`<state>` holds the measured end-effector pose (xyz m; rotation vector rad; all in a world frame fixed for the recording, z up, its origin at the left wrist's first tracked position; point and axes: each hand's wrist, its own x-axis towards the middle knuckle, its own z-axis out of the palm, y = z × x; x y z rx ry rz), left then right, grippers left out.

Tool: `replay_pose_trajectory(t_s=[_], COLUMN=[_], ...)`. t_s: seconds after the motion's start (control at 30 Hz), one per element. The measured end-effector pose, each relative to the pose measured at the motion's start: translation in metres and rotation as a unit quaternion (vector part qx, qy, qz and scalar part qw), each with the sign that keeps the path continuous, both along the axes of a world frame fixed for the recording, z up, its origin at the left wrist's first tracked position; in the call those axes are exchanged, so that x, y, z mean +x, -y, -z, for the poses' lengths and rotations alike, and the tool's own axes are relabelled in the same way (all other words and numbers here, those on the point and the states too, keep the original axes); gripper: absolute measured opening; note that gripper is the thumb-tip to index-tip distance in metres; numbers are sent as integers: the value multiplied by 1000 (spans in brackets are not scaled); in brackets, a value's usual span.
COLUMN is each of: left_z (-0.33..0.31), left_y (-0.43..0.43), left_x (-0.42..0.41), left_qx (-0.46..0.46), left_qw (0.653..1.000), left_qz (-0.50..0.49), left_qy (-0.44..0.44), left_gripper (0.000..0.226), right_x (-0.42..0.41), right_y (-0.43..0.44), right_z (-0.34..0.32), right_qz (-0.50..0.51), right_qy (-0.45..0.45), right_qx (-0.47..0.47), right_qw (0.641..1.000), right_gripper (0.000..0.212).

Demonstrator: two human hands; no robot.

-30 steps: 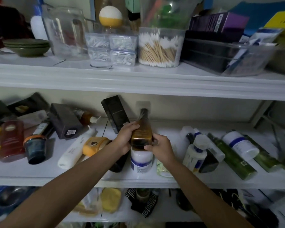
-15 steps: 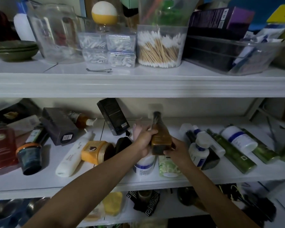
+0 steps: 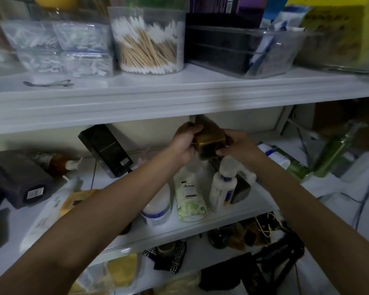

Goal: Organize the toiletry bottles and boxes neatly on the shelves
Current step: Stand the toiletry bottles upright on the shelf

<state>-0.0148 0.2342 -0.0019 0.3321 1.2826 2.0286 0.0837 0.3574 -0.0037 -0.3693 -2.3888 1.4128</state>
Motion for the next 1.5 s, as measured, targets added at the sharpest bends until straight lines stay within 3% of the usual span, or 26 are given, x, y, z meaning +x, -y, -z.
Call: replay_pose_trajectory(t_s=[0.27, 0.43, 0.53, 0.73, 0.97, 1.17, 1.23, 1.37, 1.43, 1.5], left_z=[-25, 0, 32, 94, 118, 128, 125, 103, 72, 33], left_y=[-106, -174, -189, -169, -182, -192, -193, -193, -191, -185], left_x=[58, 97, 116, 129, 105, 95, 96, 102, 99, 86], left_qx=[22, -9, -17, -68, -197, -272, -319, -420, -453, -493], left_qw=[1000, 999, 998, 983, 974, 953, 933, 853, 802, 727], left_qz=[-12, -34, -60, -94, -109, -129, -147, -131, -90, -58], left_qy=[-10, -15, 32, 142, 31, -20, -86, -279, -380, -474], left_gripper=[35, 33, 32, 48, 52, 45, 44, 63, 66, 65], right_x=[49, 83, 94, 87, 70, 61, 59, 57, 49, 35], right_y=[-116, -182, -199, -182, -179, -178, -184, -193, -204, -213], right_z=[-17, 5, 34, 99, 134, 130, 131, 102, 78, 55], right_qz=[-16, -11, -29, -118, -92, -118, -134, -196, -195, -164], right_qy=[-25, 2, 54, 144, 127, 136, 150, 196, 197, 215], right_qx=[-29, -14, -30, 27, -75, -44, -23, -29, 7, 59], right_qw=[999, 1000, 998, 982, 985, 983, 979, 960, 961, 961], right_gripper=[44, 49, 49, 49, 55, 49, 48, 52, 54, 72])
